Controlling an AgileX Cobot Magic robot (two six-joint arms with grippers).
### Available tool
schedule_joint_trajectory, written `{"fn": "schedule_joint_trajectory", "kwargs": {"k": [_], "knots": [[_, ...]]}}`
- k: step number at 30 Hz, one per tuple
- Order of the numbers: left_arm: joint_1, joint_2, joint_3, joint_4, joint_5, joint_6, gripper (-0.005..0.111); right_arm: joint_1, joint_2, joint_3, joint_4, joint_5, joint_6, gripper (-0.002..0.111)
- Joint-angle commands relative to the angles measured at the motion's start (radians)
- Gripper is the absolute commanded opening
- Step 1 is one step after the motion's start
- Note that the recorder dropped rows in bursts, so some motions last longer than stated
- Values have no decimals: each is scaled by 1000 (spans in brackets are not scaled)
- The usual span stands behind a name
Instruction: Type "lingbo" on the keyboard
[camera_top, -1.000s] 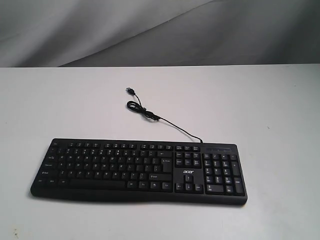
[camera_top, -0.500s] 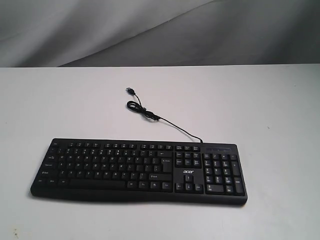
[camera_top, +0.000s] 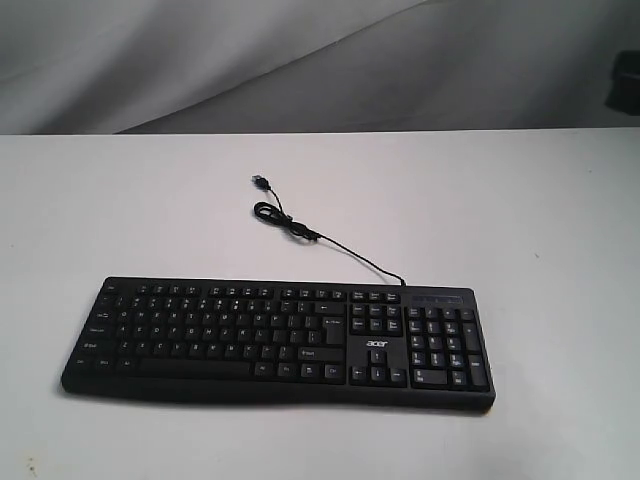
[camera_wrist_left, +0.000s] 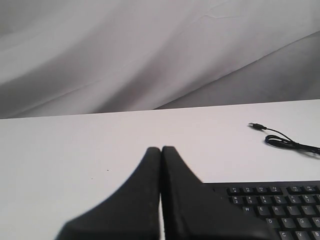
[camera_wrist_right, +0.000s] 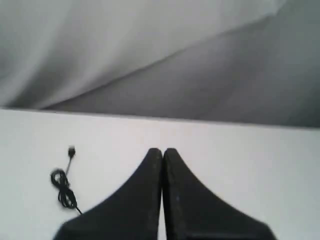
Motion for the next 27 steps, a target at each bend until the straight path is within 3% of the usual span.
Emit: {"fn": "schedule_joint_trajectory", "kwargs": {"k": [1,3,5,7,8,10,13,14,15,19,23,27], "knots": [[-5,-5,5,0,-6,-2,1,12,309,-215,-279,-158,271,0],[-5,-5,5,0,-6,-2,1,65,459,-312,-279,-202,222,0],[-5,-5,5,0,-6,-2,1,152,563,-376,-279,-96,78,0],[-5,-5,5,0,-6,-2,1,279,624,-388,-279,237,-213,0],[-5,-5,5,0,-6,-2,1,384,646,-388,-279,564,-300,0],[-5,-5,5,0,-6,-2,1,498,656,-413,-160,785,-368,0],[-5,-5,5,0,-6,-2,1,535,656,-433,397,328,-822,0],[-5,-5,5,0,-6,-2,1,550,666,-425,505,239,-892,0],[-5,-5,5,0,-6,-2,1,574,679,-423,487,223,-891,0],[-5,-5,5,0,-6,-2,1,668,734,-423,424,223,-884,0],[-5,-5,5,0,-6,-2,1,680,732,-461,419,269,-846,0],[-5,-5,5,0,-6,-2,1,676,732,-612,552,584,-842,0]]}}
